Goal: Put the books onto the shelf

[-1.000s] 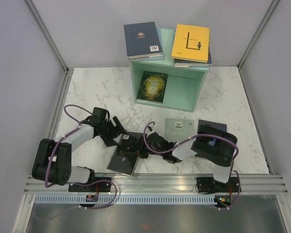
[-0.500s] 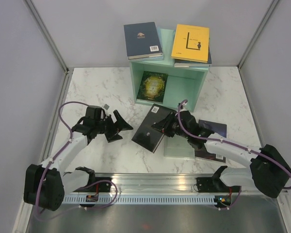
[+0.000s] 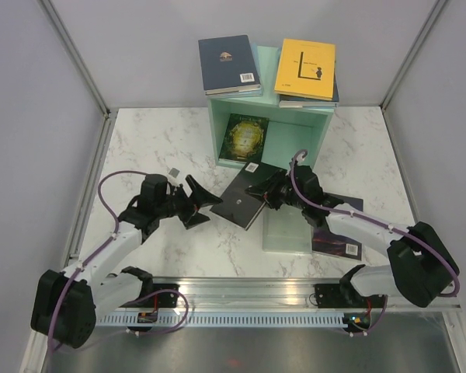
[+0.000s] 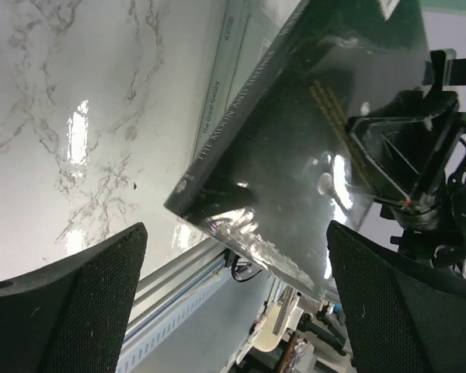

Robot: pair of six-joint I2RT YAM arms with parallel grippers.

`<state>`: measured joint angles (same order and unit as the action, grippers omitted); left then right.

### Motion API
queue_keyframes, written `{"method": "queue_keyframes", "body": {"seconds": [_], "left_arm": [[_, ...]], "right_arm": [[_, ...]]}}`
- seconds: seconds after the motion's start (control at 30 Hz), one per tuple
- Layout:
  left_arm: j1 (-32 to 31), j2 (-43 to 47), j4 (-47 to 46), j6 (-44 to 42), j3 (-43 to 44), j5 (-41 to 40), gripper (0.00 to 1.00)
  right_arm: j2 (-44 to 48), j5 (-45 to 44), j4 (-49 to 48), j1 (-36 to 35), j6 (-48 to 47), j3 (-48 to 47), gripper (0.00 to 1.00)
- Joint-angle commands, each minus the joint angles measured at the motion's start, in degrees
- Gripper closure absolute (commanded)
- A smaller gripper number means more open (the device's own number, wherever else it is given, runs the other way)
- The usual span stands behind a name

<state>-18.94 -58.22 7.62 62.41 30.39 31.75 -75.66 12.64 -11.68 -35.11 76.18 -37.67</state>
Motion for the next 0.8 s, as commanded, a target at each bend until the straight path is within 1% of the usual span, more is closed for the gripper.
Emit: {"method": "queue_keyframes", "body": {"seconds": [0.0,0.13,0.2,0.23,0.3,0.33,0.37,0.43,0.47,0.5,0.53,0.67,0.7,0.73,0.77], "left_arm": [[-3.5,-2.9,-4.6,5.9,2.5,-3.6,0.01],[-5.8,-6.9,-6.0,8.4,4.8,-7.0,0.02],[-6.7,-8.0,-6.0,9.7,6.6,-8.5,0.04],[-7.0,-8.5,-6.0,10.4,7.0,-10.4,0.05],[-7.3,-9.0,-5.9,12.9,8.4,-12.4,0.09],[-7.3,-9.7,-6.0,14.0,8.9,-14.2,0.13],[-7.4,-10.2,-6.0,15.6,10.1,-15.0,0.24],[-7.8,-12.0,-6.0,16.4,11.9,-17.1,0.52],[-8.0,-12.6,-5.6,16.9,13.9,-17.9,0.75],[-8.0,-13.6,-5.3,17.2,14.9,-18.5,0.89],[-8.1,-14.2,-4.6,17.4,15.7,-19.6,0.97],[-8.4,-18.0,-3.7,18.4,19.7,-21.7,0.98],[-8.6,-18.4,-3.7,18.5,20.1,-22.6,0.98],[-8.7,-18.9,-3.7,18.5,20.9,-23.3,0.98],[-8.9,-19.6,-3.3,18.6,21.2,-24.1,0.98]], "right_arm": [[-0.5,4.1,-16.4,0.2,8.6,-4.6,1.00],[-2.5,4.3,-24.4,0.7,14.8,-3.8,1.00],[-3.4,4.7,-28.0,0.8,17.5,-2.8,1.00],[-4.7,4.9,-31.5,1.1,20.3,-2.6,1.00],[-6.0,5.9,-34.1,1.1,22.2,-2.4,1.00],[-6.8,6.2,-35.5,1.2,23.2,-2.3,1.00],[-7.0,6.2,-35.9,1.1,23.6,-2.2,1.00],[-7.1,5.2,-36.9,1.2,24.4,-1.4,1.00],[-7.3,5.0,-37.5,1.3,25.7,-1.1,1.00],[-7.7,5.0,-38.3,1.4,26.3,-0.7,1.00],[-8.4,5.1,-39.9,1.7,27.1,-0.7,1.00],[-9.7,5.3,-40.7,2.8,29.1,-1.0,1.00],[-10.0,5.6,-39.2,3.5,28.9,-2.0,0.93],[-10.3,6.7,-38.3,3.8,28.7,-2.7,0.77],[-10.6,7.1,-37.5,4.2,28.1,-4.0,0.59]]}}
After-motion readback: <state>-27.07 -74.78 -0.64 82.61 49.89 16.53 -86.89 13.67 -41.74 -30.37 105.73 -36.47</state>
